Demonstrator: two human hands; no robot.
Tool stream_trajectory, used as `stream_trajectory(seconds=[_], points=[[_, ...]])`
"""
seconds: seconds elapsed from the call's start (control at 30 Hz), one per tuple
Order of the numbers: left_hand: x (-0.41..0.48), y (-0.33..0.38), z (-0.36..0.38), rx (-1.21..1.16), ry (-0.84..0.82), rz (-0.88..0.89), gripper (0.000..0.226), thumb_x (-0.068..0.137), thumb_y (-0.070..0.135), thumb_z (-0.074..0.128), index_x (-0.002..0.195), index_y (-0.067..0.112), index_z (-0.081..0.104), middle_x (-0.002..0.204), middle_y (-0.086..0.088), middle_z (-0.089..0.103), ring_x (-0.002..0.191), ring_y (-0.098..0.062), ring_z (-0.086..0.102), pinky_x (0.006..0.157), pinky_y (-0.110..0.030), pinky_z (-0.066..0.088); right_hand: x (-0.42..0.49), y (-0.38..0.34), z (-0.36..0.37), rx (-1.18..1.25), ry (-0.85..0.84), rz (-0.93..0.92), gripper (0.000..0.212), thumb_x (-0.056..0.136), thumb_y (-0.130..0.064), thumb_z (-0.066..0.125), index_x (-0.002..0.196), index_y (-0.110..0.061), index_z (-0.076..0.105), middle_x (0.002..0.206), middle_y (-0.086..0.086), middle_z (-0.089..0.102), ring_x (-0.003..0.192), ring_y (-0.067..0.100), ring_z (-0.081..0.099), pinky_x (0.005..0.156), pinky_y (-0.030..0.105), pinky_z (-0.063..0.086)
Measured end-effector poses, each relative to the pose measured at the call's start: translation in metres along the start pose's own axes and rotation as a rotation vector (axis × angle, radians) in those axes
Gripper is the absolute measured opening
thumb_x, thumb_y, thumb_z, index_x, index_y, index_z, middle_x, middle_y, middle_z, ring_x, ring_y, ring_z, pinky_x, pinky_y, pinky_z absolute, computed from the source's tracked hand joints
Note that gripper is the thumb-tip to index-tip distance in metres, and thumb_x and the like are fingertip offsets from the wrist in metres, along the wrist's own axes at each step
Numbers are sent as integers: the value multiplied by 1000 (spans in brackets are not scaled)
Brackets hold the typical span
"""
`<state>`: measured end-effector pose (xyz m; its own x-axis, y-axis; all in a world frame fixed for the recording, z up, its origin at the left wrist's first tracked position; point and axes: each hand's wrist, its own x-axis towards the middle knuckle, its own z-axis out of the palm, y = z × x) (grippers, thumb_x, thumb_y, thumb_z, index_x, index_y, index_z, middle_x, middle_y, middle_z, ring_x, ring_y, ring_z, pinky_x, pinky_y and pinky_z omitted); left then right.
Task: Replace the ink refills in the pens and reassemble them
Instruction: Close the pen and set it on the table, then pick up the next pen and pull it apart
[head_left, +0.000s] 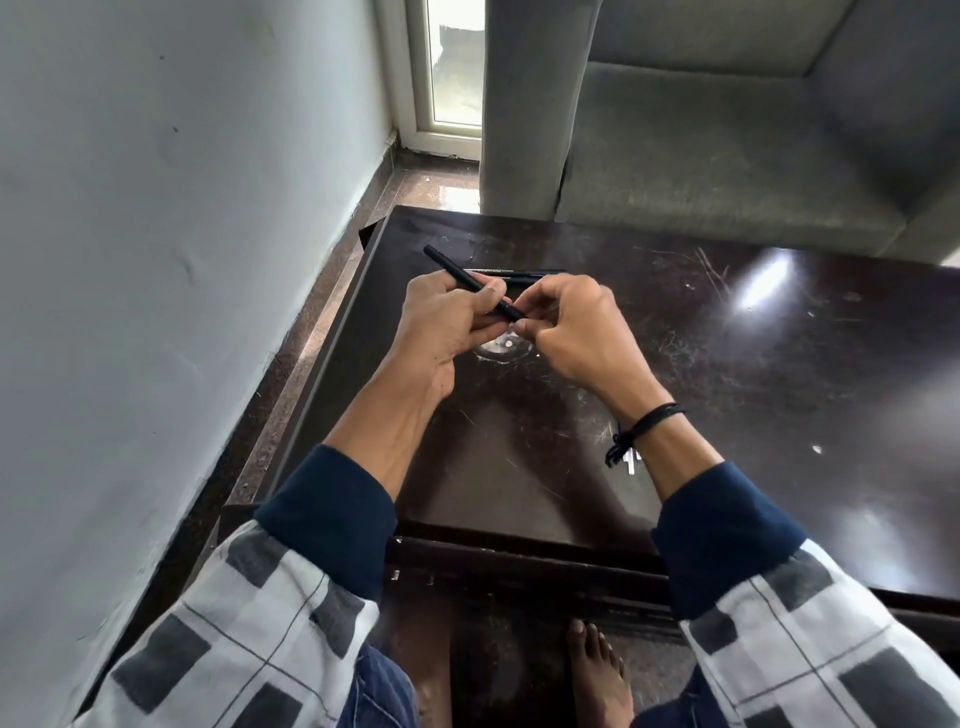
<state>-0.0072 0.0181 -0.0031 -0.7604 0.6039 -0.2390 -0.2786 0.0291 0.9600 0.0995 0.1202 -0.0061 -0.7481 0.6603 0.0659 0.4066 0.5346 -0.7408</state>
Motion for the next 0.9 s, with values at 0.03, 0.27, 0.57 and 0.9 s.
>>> stream_trajectory(seconds=[0.03, 0.27, 0.57, 0.9], points=[[1, -1, 1, -8, 8, -3, 5, 91, 2, 68, 96, 0, 68, 86, -18, 73, 75, -23, 76, 66, -29, 62, 0, -1, 1, -23, 9, -9, 18, 86, -5, 75, 90, -22, 71, 82, -9, 68, 73, 3, 63, 75, 26, 52], [2, -7, 7, -86, 53, 0, 10, 91, 1, 68, 100, -3, 70, 93, -23, 73, 78, -23, 74, 69, -29, 63, -2, -6, 5, -90, 75, -55, 18, 88, -1, 71, 99, -15, 70, 100, -1, 68, 92, 16, 64, 84, 33, 53], [25, -5, -13, 19, 367, 185, 31, 80, 9, 83, 105, 9, 66, 90, -8, 72, 78, -12, 75, 75, -28, 62, 5, 9, 3, -186, 210, -62, 15, 93, -7, 67, 104, -16, 70, 108, 0, 61, 105, 23, 57, 83, 31, 44], [41, -13, -7, -229, 462, 99, 15, 81, -2, 80, 94, -2, 74, 87, -11, 75, 78, -19, 76, 74, -25, 62, 15, 17, 6, -91, 266, 54, 13, 94, -7, 67, 104, -13, 72, 111, 2, 63, 95, 21, 62, 79, 29, 43]])
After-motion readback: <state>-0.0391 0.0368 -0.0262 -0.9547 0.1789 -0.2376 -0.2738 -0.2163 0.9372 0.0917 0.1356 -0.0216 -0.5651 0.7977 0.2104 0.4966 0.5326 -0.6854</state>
